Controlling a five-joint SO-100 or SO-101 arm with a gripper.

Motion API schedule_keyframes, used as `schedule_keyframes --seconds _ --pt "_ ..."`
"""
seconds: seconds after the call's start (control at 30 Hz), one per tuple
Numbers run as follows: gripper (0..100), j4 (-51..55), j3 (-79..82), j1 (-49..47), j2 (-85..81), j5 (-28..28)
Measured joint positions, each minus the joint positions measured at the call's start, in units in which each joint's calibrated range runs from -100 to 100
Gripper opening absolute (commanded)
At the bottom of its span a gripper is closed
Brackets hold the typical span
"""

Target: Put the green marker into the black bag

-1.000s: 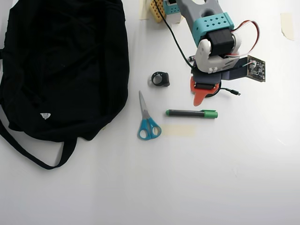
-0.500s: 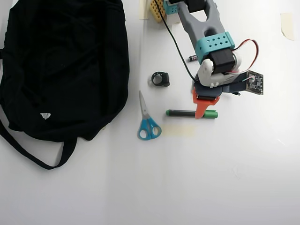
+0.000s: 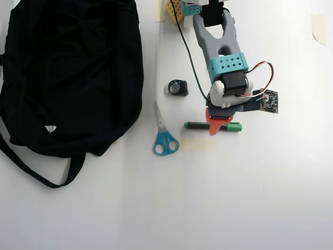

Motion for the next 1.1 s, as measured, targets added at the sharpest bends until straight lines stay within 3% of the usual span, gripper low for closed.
schedule_keyframes --seconds 0.63,0.83,1.1 --pt "32 -0.86 -8.57 0.81 8.80 2.20" --pt "41 -0.86 -10.22 0.88 10.05 2.25" --pt "36 -0.86 -10.38 0.81 12.45 2.54"
